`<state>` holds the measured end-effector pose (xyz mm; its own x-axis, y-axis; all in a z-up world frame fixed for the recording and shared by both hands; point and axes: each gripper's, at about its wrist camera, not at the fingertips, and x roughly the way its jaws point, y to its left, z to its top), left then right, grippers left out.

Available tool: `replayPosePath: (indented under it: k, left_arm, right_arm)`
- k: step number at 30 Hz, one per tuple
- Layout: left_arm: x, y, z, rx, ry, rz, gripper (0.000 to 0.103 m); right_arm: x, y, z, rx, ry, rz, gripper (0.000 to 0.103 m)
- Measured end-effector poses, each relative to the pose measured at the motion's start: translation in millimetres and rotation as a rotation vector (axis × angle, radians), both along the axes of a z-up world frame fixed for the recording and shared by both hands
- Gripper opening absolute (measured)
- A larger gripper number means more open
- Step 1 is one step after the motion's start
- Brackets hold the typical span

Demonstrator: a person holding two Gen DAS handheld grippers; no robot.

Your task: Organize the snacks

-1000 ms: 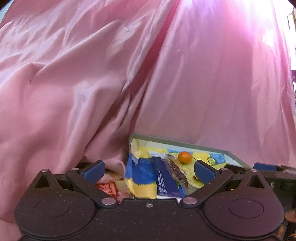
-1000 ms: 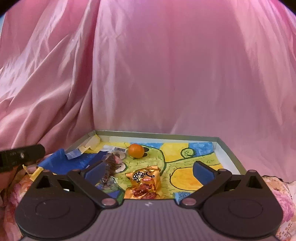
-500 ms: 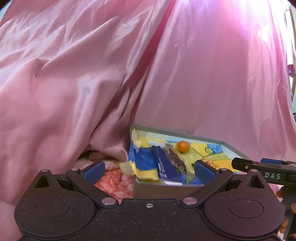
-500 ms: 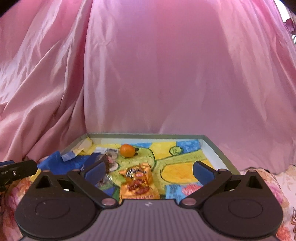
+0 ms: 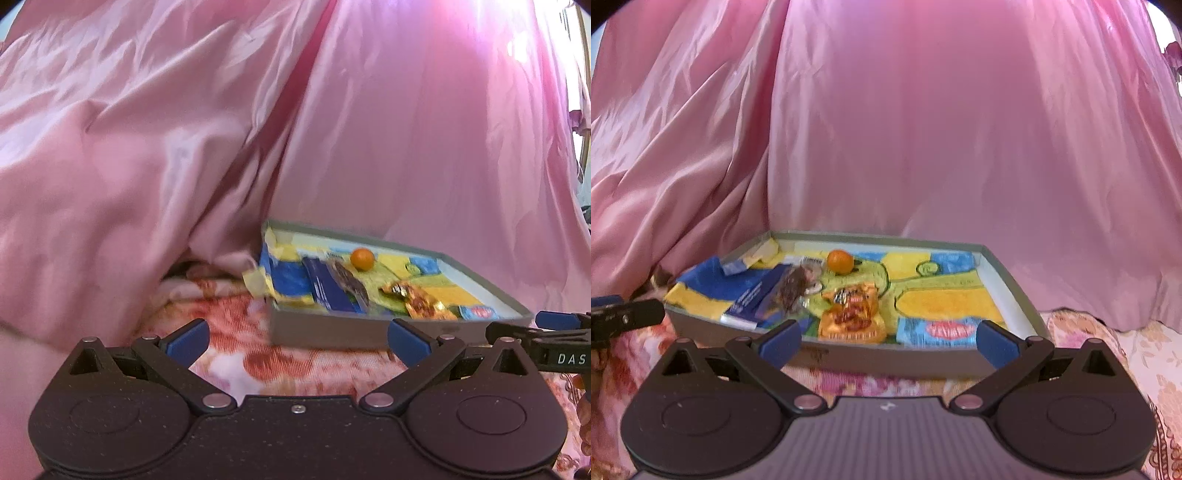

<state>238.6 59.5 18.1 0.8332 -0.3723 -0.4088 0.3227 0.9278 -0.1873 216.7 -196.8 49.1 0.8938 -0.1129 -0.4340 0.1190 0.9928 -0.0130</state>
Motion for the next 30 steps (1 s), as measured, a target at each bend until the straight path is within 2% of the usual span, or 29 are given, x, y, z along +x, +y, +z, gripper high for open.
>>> replayPosePath:
  k: [6,14,22,30]
  left_arm:
    - [-19.8,-7.0,-6.6,0.017,0.035,-0.036,0.102]
    - [-47.9,-19.1,-11.7,0.054,0.054,-0.066,0.102]
    - [-80.1,-27.1,-20.0,0.079,0.098,-0.061,0.102]
    - [-104.5,-38.9,-32.8,0.147,0.126,-0.121,0.102]
  right_arm:
    - [-18.8,3.1,-8.1,-0.022,0.055,0.045,0.103]
    - [-42.7,0.0,-9.8,-0.045,0.084,0.073,0.103]
    - [-73.9,-6.5,-9.6,-0.061,0.113,0.09,0.103]
    - [-106.1,-8.3,-20.1,-0.095,0.169,0.113,0.103]
